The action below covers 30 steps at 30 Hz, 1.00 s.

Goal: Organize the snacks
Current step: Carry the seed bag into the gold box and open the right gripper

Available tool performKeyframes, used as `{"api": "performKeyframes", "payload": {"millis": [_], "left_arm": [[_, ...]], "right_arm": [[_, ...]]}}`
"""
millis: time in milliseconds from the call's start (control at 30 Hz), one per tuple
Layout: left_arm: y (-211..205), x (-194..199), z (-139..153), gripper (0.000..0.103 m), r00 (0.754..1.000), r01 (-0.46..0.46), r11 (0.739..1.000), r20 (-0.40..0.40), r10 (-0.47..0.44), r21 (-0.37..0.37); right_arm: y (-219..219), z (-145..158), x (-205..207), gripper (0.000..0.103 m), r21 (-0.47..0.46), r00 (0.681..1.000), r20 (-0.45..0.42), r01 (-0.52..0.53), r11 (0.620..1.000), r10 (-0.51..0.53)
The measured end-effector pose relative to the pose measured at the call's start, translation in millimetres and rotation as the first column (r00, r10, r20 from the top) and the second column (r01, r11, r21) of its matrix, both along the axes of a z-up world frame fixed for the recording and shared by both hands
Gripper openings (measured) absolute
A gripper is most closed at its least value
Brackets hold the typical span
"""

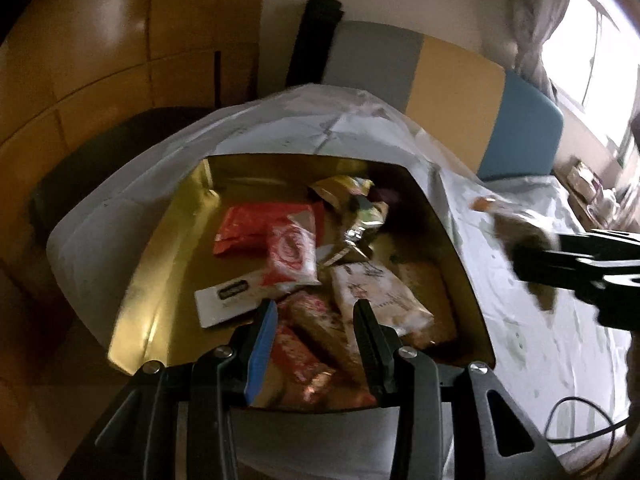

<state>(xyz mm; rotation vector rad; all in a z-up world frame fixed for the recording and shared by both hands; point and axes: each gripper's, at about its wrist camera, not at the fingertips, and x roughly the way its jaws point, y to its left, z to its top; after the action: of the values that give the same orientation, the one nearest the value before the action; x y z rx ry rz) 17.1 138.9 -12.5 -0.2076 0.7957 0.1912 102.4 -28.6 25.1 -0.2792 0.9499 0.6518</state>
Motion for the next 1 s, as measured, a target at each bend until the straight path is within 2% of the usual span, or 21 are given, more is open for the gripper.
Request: {"api": "performKeyframes", "payload": {"millis": [167,300,400,567,600,633,700,833,1000], "left_arm": [[18,-4,0,0.04,0.999,-0.05,0.999,0.003,0.05,-0.011],[25,-6,-4,0.04,0.998,-0.06,0.998,-0.011,0.06,-0.012],[26,-6,-6,0.04,0.998,-0.067,0.998,-0.015,0.067,-0.012],[24,-3,-8,0.04,0.998,-0.069,0.998,-0.01,0.069,-0.013],[22,-3,-9,0.04,0.998,-0.066,0.998,-0.013,0.066,-0.01],[20,-2,-9,0.04,0.998,-0.065,0.998,-0.015,0.065,-0.009],[16,-3,-7,0.04,0.998,-0.058,0.998,-0.017,0.058,-0.006],[12,-3,-4,0.04,0.998,-0.055,0.998,-0.019,0.055,0.014],[9,-5,-1,0.04,0.998,-0.059,0.998,-0.013,0.059,0.024]], "right_arm": [[54,-12,15,0.05,0.005,0.998,-0.027,-0.058,0.998,0.058],[98,-47,30,0.052,-0.053,0.994,-0.061,-0.09,0.995,0.087],[103,-64,36,0.059,-0.076,0.993,-0.088,-0.08,0.994,0.073],[87,-59,25,0.062,-0.056,0.995,-0.07,-0.077,0.995,0.073],[84,-57,23,0.061,-0.053,0.996,-0.057,-0.074,0.996,0.071],[81,-56,20,0.05,-0.053,0.997,-0.046,-0.07,0.996,0.067],[82,-58,20,0.039,-0.068,0.996,-0.045,-0.074,0.995,0.071],[83,-66,30,0.039,-0.065,0.997,-0.061,-0.044,0.997,0.04],[82,-65,31,0.04,-0.092,1.0,-0.026,-0.011,0.996,0.008]]}}
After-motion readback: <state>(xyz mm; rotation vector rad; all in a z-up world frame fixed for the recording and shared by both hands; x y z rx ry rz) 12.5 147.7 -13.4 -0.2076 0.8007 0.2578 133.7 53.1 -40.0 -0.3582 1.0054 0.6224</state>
